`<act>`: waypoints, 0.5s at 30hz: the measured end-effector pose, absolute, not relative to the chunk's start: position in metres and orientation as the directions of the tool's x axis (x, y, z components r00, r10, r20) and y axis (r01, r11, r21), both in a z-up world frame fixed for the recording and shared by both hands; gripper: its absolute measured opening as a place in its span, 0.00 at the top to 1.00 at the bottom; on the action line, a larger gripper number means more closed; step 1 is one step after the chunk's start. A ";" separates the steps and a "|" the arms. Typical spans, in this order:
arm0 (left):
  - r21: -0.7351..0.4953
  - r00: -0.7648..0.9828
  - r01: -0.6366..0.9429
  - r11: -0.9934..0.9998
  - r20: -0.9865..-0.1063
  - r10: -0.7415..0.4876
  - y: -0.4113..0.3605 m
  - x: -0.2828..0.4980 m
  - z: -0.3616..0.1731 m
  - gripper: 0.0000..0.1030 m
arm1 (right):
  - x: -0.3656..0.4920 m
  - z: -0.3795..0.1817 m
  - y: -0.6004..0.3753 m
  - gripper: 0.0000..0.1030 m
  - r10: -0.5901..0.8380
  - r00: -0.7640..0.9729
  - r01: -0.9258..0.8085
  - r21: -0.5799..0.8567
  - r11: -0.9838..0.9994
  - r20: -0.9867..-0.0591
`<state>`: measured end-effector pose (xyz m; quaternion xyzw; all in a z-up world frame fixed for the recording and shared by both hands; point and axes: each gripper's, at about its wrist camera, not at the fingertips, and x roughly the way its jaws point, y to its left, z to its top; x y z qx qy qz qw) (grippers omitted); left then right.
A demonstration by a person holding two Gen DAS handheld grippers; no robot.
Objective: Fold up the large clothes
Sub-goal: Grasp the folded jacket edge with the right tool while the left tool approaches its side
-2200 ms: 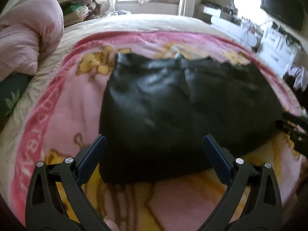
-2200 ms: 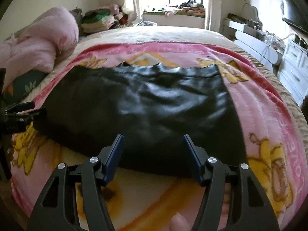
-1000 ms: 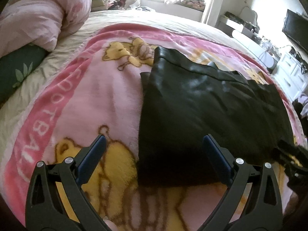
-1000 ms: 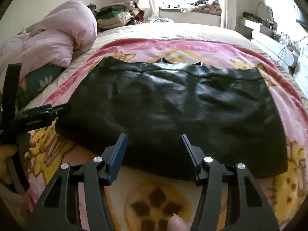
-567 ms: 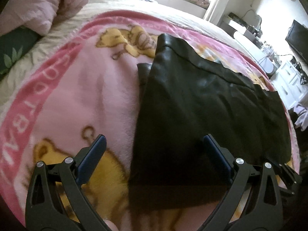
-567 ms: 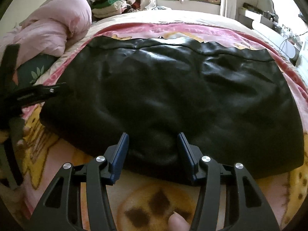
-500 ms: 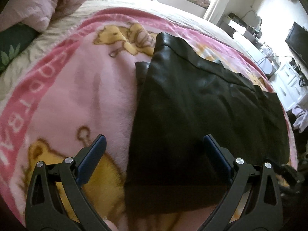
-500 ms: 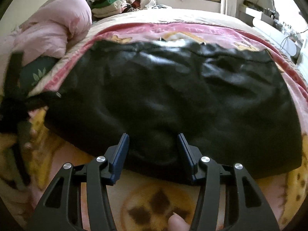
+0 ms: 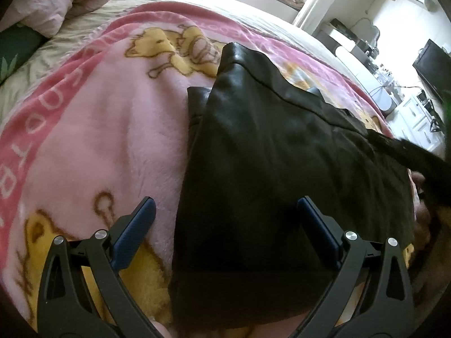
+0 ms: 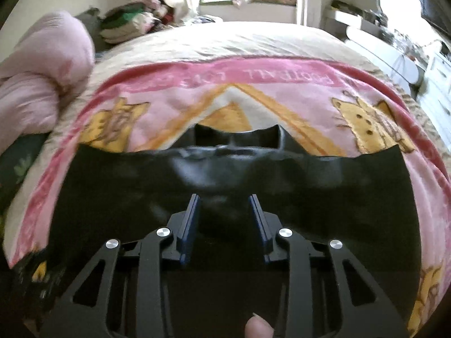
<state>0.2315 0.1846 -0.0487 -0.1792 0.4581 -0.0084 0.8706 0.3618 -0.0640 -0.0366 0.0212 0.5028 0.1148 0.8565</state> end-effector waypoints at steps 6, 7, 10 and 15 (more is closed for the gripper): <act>-0.301 0.583 -0.139 0.943 -0.795 -0.168 0.182 0.234 -0.047 0.09 | 0.382 -0.079 -0.059 0.67 0.198 0.359 -0.164 0.147 0.975 -0.912; -0.303 0.582 -0.139 0.943 -0.796 -0.170 0.182 0.235 -0.047 0.09 | 0.381 -0.079 -0.060 0.67 0.199 0.366 -0.158 0.150 0.976 -0.909; -0.315 0.576 -0.139 0.939 -0.797 -0.182 0.183 0.237 -0.049 0.09 | 0.374 -0.071 -0.061 0.67 0.207 0.398 -0.171 0.149 0.974 -0.894; -0.329 0.571 -0.140 0.934 -0.797 -0.196 0.185 0.237 -0.050 0.09 | 0.324 -0.033 -0.066 0.66 0.303 0.475 -0.238 0.210 0.948 -0.826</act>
